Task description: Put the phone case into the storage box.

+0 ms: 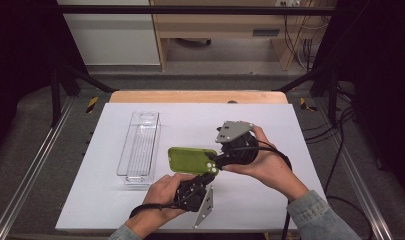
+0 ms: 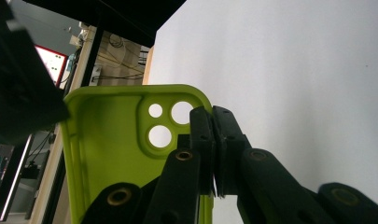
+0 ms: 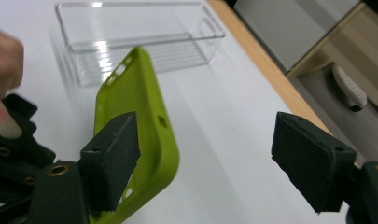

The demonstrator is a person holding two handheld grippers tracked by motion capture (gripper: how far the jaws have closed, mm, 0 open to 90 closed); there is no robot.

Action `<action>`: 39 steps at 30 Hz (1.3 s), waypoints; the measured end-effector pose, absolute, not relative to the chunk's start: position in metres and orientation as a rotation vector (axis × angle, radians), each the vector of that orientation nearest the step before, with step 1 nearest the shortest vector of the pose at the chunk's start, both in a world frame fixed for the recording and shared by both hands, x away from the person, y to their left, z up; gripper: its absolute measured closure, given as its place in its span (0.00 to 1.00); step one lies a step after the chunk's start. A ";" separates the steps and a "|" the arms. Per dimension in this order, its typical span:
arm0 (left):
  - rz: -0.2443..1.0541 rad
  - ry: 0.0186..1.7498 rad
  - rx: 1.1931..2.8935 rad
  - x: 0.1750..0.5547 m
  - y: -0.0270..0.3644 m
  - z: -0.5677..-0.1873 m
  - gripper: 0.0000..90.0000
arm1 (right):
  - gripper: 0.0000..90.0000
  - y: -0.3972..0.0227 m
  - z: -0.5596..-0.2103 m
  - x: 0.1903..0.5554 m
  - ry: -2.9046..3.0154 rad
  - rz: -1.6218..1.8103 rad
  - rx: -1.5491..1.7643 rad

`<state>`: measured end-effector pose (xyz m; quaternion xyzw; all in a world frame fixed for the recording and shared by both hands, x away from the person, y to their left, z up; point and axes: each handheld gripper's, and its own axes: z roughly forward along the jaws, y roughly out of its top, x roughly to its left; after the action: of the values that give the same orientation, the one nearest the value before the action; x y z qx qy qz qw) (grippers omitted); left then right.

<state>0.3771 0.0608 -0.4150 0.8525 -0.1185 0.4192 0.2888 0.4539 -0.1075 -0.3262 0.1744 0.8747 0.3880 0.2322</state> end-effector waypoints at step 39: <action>1.101 0.030 2.068 0.408 0.095 -0.367 0.97 | 0.09 -0.208 -0.438 0.425 1.999 1.306 0.883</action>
<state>0.4082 0.0953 -0.3672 0.8131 0.0119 0.4331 0.3888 0.4250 -0.2078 -0.4377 0.3314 0.7507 0.4904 0.2933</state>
